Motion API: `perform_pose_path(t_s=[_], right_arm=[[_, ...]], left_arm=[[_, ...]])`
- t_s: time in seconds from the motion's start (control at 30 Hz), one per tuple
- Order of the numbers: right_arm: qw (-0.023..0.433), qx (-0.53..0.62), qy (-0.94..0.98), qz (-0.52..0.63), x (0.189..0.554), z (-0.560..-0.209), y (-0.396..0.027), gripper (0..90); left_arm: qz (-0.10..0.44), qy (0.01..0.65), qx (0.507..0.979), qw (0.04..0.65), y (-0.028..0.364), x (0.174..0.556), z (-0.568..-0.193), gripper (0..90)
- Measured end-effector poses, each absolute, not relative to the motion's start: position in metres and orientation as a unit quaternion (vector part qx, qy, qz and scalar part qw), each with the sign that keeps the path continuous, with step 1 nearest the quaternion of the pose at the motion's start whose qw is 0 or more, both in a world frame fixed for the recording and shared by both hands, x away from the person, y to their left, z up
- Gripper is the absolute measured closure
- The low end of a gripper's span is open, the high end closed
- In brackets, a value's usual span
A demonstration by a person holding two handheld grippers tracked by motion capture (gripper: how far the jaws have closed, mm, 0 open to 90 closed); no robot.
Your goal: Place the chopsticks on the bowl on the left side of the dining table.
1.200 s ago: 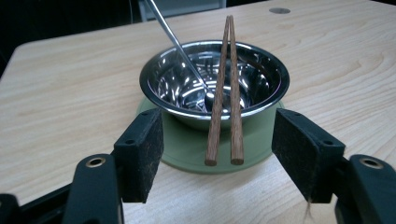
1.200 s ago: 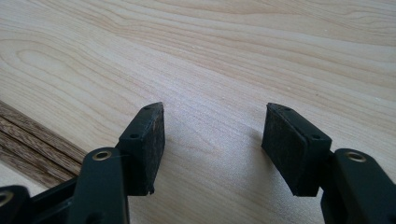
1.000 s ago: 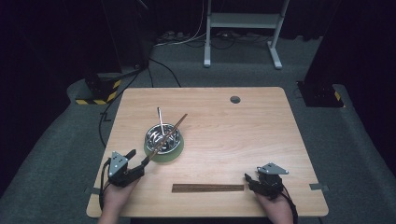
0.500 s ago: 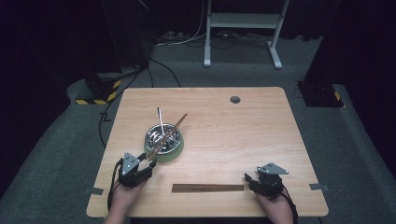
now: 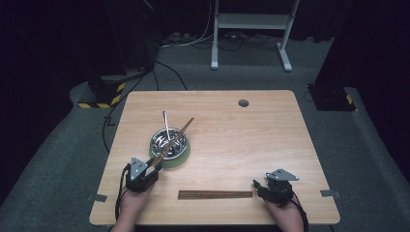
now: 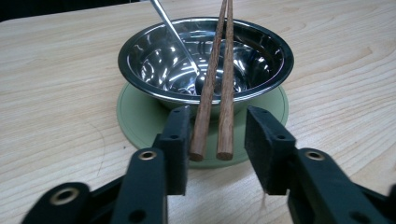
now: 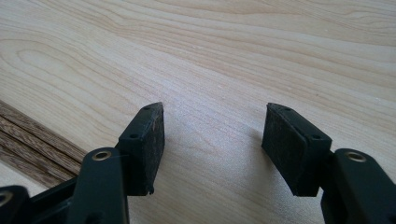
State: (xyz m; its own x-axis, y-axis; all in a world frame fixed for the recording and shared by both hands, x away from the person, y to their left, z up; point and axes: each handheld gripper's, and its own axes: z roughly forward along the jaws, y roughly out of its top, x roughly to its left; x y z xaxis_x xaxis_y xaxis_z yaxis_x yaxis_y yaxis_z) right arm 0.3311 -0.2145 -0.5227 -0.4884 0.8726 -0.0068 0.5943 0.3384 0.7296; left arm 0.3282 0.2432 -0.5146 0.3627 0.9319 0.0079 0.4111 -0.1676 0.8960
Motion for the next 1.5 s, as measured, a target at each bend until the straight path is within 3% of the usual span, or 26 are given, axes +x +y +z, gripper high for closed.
perform_pose_path(t_s=[0.33, 1.23, 1.5], right_arm=[[0.204, 0.463, 0.792, 0.341, 0.331, -0.523, -0.215, 38.9], [0.204, 0.463, 0.792, 0.342, 0.331, -0.523, -0.215, 38.9], [0.203, 0.462, 0.793, 0.342, 0.331, -0.523, -0.215, 38.9]], left_arm=[[0.294, 0.457, 0.711, 0.446, 0.243, 0.326, -0.515, 75.7], [0.246, 0.440, 0.717, 0.481, 0.250, 0.315, -0.515, 75.4], [0.248, 0.438, 0.723, 0.473, 0.251, 0.314, -0.514, 65.9]])
